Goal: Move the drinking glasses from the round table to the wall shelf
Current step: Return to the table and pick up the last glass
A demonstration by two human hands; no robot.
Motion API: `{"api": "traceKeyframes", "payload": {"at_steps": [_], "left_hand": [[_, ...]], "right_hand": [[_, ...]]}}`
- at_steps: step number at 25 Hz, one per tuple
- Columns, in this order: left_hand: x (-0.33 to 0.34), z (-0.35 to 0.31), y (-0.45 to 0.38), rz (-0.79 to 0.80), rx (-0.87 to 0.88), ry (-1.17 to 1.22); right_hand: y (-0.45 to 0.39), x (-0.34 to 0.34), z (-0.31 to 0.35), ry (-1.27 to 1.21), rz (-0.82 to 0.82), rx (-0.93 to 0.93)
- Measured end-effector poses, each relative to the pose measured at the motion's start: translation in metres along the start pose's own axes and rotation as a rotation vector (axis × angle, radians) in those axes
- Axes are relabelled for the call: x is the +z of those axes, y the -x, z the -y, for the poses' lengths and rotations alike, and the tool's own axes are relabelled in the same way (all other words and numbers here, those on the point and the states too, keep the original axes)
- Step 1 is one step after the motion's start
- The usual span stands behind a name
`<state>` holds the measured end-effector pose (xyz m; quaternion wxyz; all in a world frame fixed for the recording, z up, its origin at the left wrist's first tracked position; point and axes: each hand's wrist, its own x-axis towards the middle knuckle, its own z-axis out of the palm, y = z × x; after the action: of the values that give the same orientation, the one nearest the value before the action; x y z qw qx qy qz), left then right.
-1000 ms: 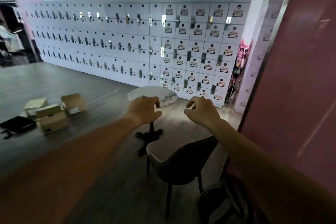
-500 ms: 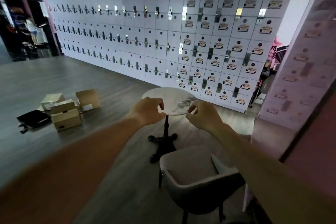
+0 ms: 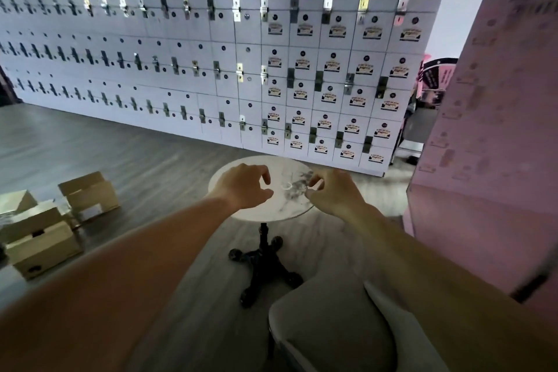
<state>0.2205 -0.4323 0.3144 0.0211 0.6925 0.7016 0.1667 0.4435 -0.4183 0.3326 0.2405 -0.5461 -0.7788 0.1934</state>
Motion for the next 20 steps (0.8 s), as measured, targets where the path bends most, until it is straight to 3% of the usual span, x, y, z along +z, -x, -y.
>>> {"api": "traceKeyframes", "payload": {"at_steps": [11,20], "left_hand": [[0.073,0.076,-0.155,0.111,-0.015,0.014],[0.117,0.103,-0.284,0.189,-0.055,0.010]], "right_hand": [[-0.171,0.065,-0.037,0.015,0.041,0.118],[-0.308,0.094,-0.086,-0.022,0.109,0.188]]}}
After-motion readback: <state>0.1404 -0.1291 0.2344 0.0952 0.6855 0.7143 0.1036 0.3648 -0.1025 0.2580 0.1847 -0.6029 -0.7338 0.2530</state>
